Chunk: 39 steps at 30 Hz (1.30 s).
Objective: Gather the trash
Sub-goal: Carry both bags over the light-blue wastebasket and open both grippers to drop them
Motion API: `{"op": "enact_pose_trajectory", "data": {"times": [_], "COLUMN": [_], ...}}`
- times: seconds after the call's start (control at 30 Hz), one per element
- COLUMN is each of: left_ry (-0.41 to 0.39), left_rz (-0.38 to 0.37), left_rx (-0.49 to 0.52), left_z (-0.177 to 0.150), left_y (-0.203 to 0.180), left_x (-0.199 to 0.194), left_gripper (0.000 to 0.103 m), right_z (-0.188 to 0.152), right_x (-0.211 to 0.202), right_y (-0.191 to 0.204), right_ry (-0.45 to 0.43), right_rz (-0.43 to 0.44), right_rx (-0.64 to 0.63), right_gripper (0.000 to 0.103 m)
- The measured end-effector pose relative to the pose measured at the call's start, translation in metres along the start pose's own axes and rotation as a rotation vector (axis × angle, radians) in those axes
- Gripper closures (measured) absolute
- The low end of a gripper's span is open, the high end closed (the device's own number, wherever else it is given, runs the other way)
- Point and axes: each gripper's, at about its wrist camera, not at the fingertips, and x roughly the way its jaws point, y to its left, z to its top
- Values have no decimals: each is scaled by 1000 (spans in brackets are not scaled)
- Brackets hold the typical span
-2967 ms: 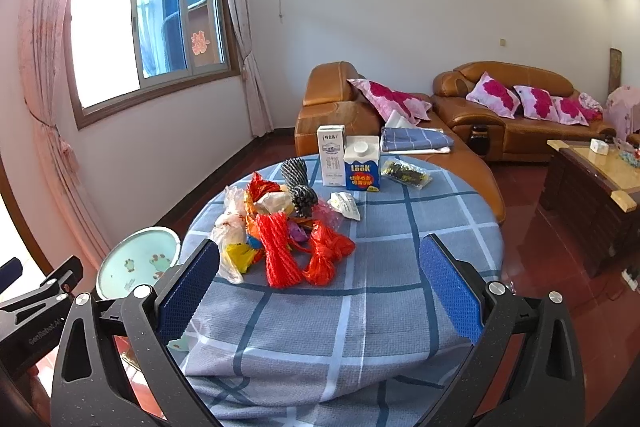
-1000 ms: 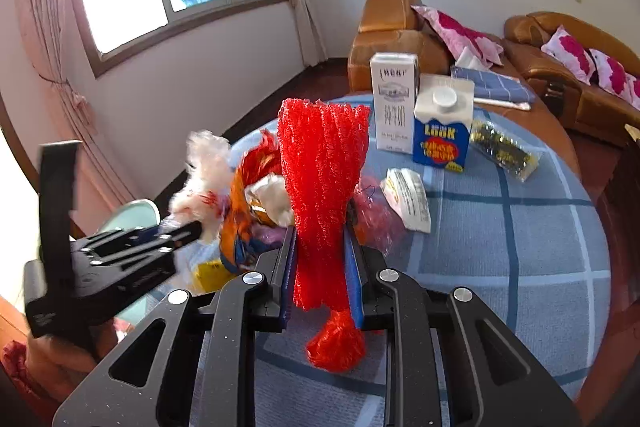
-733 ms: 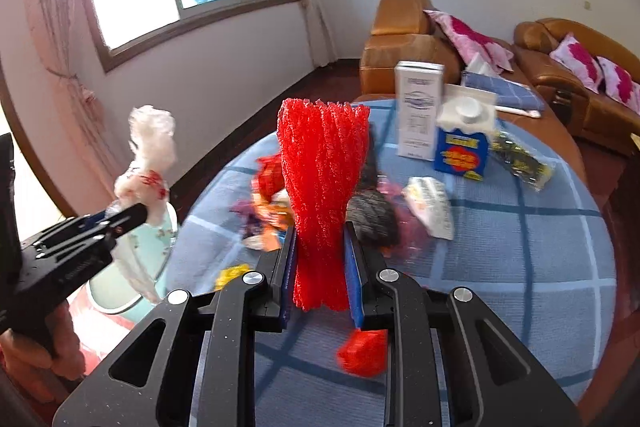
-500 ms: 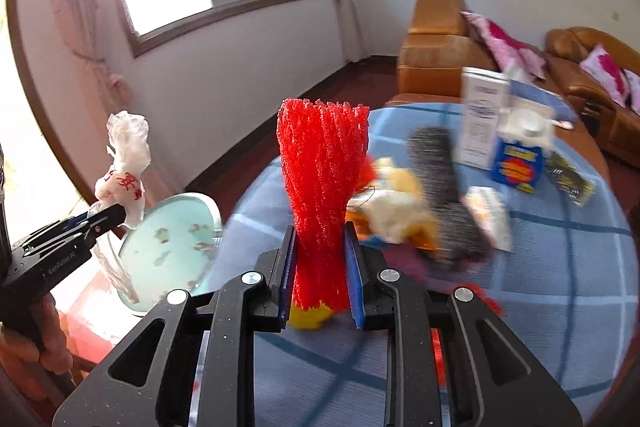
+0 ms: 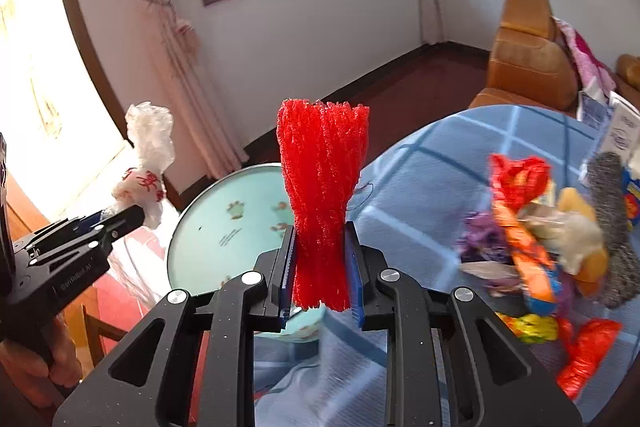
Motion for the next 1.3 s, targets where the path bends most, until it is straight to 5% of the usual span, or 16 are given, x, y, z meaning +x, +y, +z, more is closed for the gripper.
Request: {"op": "enact_pose_trajectory", "data": {"times": [0.7,0.87,0.93,1.1,1.3], "left_ry": [161,177,182,179,123], "left_rz": [-14,-9,2,17,62], "left_rx": [35,42,46,35,-5], "left_z": [-26,-27,-27,-27,-19], "left_y": [4,4,3,4,8], "left_x": [52,57,58,56,41], "left_gripper": [77,73,58,49,21], "right_z": [-14,-14,-14,-12,-5], "right_x": [78,83,82,76,48], "right_y": [35,36,36,28,10], "right_ry": [191,209,208,199,123], "right_rz": [33,50,54,57,-8], "right_rx": [-101,-109,-105,-78,-29], "right_gripper": [78,55,50,49,46]}}
